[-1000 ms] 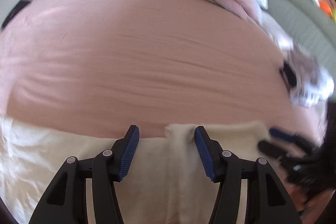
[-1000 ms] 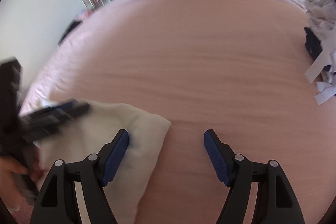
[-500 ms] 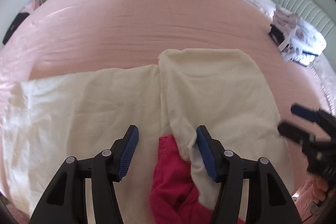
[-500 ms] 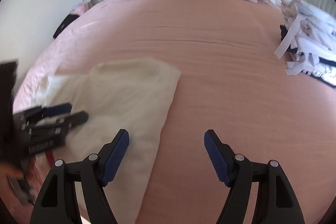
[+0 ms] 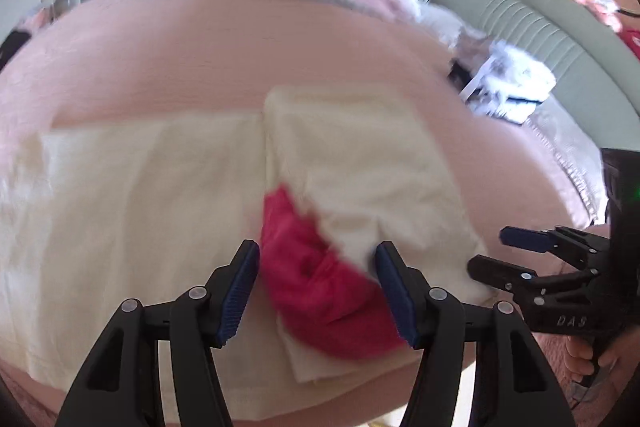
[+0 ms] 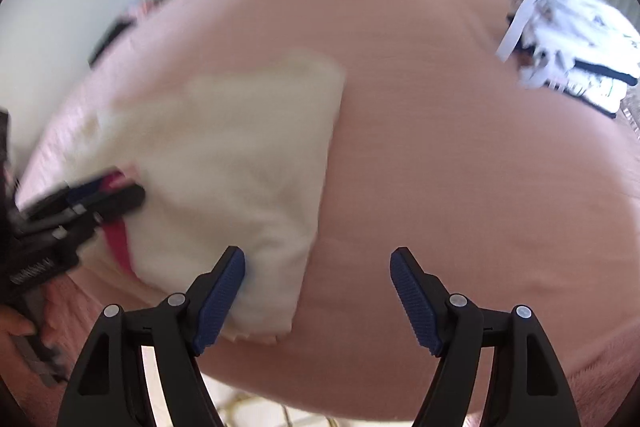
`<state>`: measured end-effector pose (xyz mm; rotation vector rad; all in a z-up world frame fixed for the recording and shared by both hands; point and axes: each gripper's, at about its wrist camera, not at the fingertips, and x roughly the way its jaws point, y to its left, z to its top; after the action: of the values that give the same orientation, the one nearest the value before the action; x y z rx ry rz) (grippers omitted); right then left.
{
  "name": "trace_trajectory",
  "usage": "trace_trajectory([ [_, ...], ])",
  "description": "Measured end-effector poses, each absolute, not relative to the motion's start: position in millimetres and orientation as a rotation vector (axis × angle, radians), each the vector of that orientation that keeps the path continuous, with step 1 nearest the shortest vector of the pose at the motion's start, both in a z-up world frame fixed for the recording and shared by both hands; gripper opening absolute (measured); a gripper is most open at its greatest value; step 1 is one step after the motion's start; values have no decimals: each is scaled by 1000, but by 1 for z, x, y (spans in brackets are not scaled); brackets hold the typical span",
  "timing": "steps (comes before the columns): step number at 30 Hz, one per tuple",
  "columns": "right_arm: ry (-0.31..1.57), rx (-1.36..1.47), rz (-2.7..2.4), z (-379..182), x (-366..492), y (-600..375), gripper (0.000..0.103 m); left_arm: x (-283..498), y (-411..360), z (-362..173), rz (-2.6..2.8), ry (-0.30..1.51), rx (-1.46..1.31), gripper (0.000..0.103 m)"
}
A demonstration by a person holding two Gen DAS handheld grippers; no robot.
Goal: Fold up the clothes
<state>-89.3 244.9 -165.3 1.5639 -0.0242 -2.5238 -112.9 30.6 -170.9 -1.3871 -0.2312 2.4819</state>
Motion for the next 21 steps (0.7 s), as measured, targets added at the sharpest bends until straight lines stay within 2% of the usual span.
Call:
trace_trajectory([
  [2, 49, 1525, -2568, -160, -79, 243, 75, -111, 24, -174, 2478, -284, -1359, 58],
  [6, 232, 1538, -2585, -159, -63, 244, 75, -108, 25, -172, 2505, -216, -1344, 60],
  [9, 148, 1681, -2559, -172, -59, 266, 75, -107, 15, -167, 2531, -290, -1331, 60],
  [11, -23, 1574, -2596, -154, -57, 281, 75, -103, 8, -160, 2565, -342, -1255, 60],
  [13, -177, 1463, -2620, -136, -56, 293, 75, -103, 7, -158, 2598, -317, -1239, 60],
  [17, -141, 1336, -2602, -129, -92, 246, 75, -104, 4, -169, 2603, -298, -1312, 60],
  [21, -55, 1474, -2530, -156, -96, 224, 75, -103, -2, -176, 2600, -303, -1349, 61],
])
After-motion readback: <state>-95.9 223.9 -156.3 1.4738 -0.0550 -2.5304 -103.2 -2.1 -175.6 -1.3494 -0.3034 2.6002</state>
